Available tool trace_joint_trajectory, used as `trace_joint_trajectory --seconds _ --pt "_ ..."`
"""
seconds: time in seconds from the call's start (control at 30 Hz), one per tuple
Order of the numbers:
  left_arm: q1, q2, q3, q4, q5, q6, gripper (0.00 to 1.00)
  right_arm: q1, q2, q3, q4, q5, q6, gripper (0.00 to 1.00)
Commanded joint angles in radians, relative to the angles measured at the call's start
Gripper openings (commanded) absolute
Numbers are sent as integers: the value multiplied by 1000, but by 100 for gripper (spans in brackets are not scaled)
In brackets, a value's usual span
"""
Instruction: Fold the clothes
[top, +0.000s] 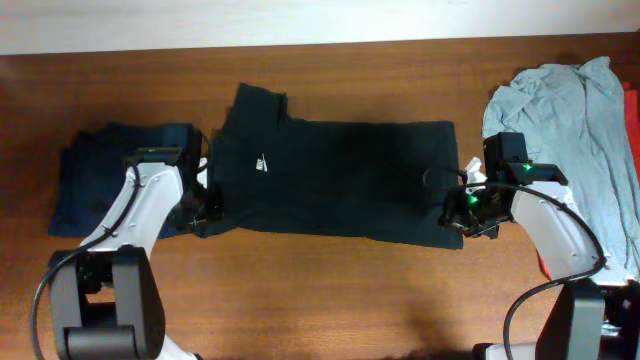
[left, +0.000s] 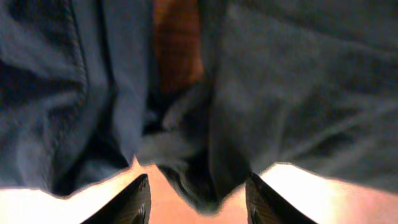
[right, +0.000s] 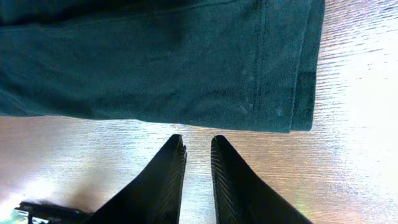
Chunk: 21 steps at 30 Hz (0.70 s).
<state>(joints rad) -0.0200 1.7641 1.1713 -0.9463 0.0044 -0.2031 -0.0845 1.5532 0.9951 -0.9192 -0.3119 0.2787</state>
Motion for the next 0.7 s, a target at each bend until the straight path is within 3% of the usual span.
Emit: trace_joint_trajectory --seconds 0.0,0.23,0.47,0.67 --pt "3 -7 -48 57 -74 -5 49 -3 -10 5 -2 10 -10 20" --pt "3 -7 -140 172 -73 75 42 -3 -10 5 -1 10 -10 20" --pt "3 -7 -143 266 -73 77 10 -5 -10 5 -2 121 2 20" --pt "3 -7 -143 306 -73 77 2 -74 -10 5 -2 133 45 20"
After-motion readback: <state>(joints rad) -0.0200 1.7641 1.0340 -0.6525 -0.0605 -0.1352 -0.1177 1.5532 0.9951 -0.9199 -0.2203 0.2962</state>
